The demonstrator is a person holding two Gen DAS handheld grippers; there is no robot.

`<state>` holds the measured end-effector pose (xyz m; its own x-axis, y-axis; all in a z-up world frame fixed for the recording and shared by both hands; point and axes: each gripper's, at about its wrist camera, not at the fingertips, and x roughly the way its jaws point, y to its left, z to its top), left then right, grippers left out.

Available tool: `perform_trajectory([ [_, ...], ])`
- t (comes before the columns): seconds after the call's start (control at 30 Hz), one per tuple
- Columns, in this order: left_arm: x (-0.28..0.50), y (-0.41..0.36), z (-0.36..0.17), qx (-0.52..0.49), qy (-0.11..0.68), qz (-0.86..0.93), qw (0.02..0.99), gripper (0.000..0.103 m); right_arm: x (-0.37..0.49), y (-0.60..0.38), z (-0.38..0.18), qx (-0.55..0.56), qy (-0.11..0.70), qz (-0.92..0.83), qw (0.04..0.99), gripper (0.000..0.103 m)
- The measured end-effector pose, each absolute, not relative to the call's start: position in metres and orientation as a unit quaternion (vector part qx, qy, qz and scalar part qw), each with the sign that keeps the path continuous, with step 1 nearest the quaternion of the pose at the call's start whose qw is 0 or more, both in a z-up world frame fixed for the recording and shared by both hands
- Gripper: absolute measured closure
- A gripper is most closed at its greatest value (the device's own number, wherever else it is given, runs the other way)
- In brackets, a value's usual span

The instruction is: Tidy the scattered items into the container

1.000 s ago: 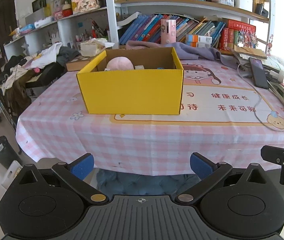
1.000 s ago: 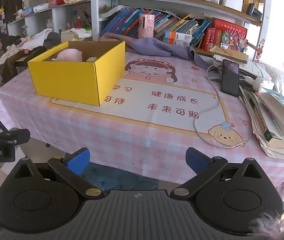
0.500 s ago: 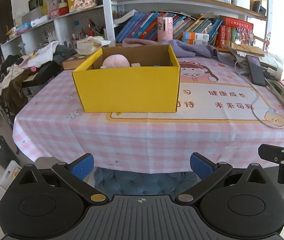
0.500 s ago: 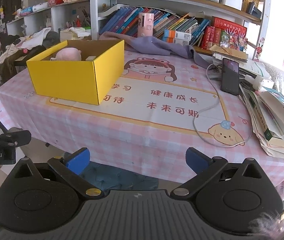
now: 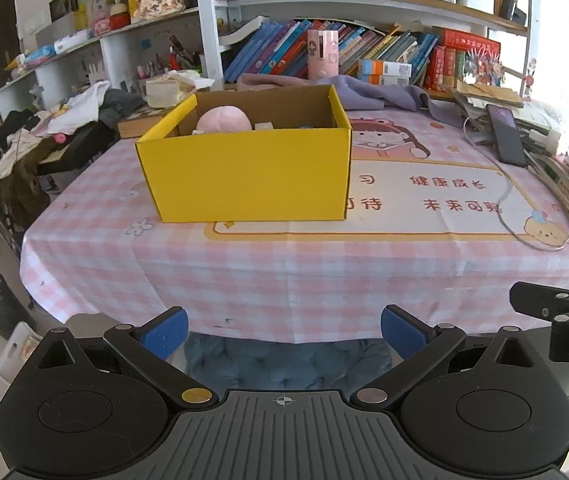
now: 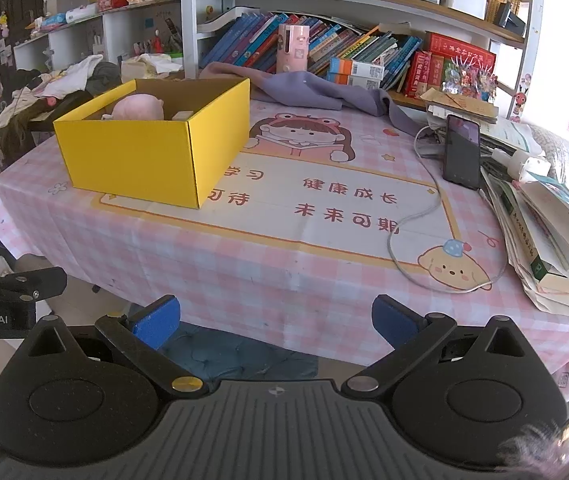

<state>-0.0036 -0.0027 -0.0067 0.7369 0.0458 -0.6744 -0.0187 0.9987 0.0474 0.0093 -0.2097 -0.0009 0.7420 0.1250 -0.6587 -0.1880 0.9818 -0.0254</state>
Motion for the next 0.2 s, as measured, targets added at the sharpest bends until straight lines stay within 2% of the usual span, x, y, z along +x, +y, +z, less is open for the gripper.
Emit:
perform_trajectory([
  [0.2,-0.0013,-0.0028,-0.0061,0.013,0.359,0.011,0.933,0.000,0.0094,-0.2094,-0.0010,-0.045,0.351,0.083,0.932,0.000],
])
